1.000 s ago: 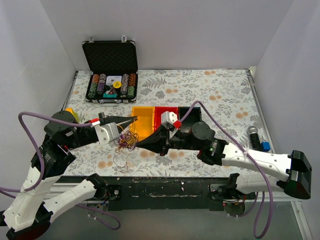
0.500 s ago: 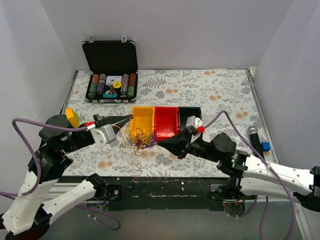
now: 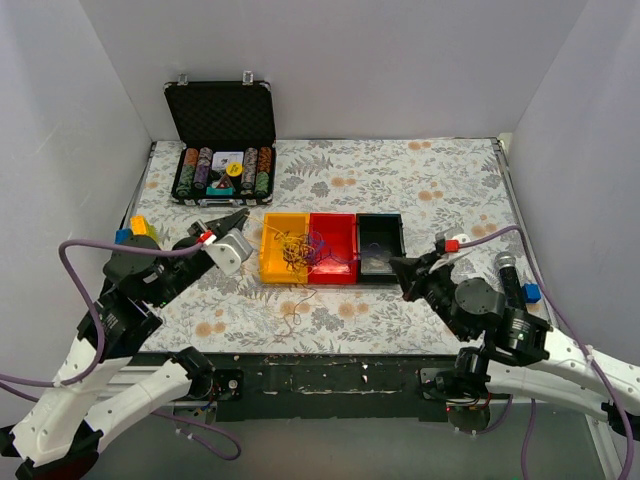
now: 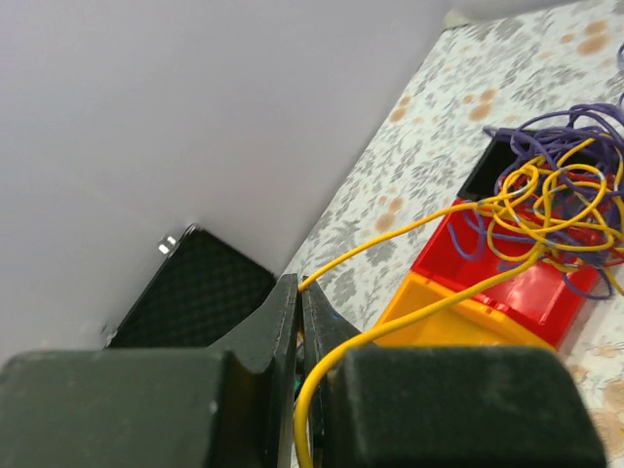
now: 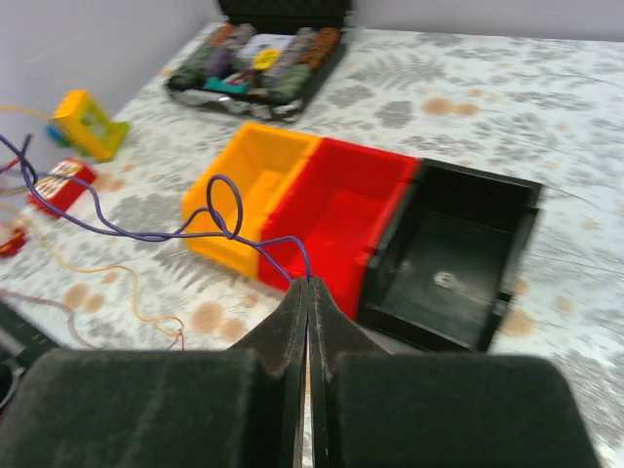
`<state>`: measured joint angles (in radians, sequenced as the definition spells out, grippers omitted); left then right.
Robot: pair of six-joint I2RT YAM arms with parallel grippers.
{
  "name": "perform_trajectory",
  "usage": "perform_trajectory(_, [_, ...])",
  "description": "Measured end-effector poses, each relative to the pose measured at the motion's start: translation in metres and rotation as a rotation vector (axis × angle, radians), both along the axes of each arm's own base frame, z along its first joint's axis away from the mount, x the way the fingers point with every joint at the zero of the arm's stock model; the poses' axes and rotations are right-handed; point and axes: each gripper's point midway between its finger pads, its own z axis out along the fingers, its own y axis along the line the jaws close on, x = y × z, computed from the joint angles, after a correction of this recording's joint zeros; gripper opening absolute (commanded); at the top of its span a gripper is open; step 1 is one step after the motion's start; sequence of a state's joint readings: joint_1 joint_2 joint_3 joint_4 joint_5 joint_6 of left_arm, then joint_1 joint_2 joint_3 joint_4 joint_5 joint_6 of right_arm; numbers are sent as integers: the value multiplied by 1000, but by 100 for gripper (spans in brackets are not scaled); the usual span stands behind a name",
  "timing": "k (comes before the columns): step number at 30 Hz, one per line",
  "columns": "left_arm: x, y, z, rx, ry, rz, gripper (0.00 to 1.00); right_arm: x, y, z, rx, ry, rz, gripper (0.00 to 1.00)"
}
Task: Untangle the cables
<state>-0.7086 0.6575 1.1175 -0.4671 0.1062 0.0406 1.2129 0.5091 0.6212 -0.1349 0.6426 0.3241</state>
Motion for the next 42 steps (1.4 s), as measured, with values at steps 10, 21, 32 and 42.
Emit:
perform_trajectory(10, [12,32,-61,167,-26,160,0,24,-101,45,-24,-26,-448,1])
perform_trajectory(21, [5,72,-191,547,73,224,0,26,-171,73,-143,-109,-747,1])
perform_trajectory(32, [0,107,-269,828,190,285,0,8,-227,135,-26,-103,-807,1])
perform_trajectory(42, [1,120,-286,920,227,332,0,-7,-266,155,55,-83,-823,1])
